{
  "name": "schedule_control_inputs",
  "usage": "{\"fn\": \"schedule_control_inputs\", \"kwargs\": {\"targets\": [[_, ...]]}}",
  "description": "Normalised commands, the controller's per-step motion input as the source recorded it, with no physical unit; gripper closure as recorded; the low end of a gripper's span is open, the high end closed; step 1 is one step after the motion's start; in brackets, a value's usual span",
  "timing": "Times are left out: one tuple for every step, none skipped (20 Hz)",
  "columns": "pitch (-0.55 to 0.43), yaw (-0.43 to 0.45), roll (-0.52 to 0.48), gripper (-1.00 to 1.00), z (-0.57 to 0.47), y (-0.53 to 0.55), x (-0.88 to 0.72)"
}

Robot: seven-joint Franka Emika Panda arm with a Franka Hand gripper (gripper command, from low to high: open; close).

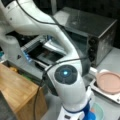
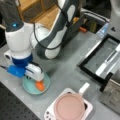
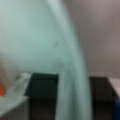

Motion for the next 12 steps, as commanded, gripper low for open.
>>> {"fn": "schedule_control_inputs", "kwargs": {"targets": [[0.019,-0.002,-0.031,-1.00,0.04,0.03,0.09],[0.019,-0.003,-0.031,-1.00,0.03,0.03,0.09],[0.020,-0.007,-0.029,-1.00,0.03,0.03,0.09],[0.020,-0.008,-0.029,-1.00,0.03,0.03,0.09],[0.021,-0.012,-0.026,-1.00,0.03,0.03,0.10],[0.022,-0.012,-0.025,-1.00,0.03,0.03,0.10],[0.022,-0.013,-0.023,-1.00,0.04,0.03,0.10],[0.026,-0.017,-0.029,-1.00,0.04,0.04,0.10],[0.030,-0.020,-0.035,-1.00,0.06,0.04,0.10],[0.035,-0.024,-0.048,-1.00,0.07,0.04,0.10],[0.037,-0.025,-0.051,-1.00,0.08,0.04,0.09],[0.046,-0.032,-0.072,-1.00,0.10,0.03,0.09]]}}
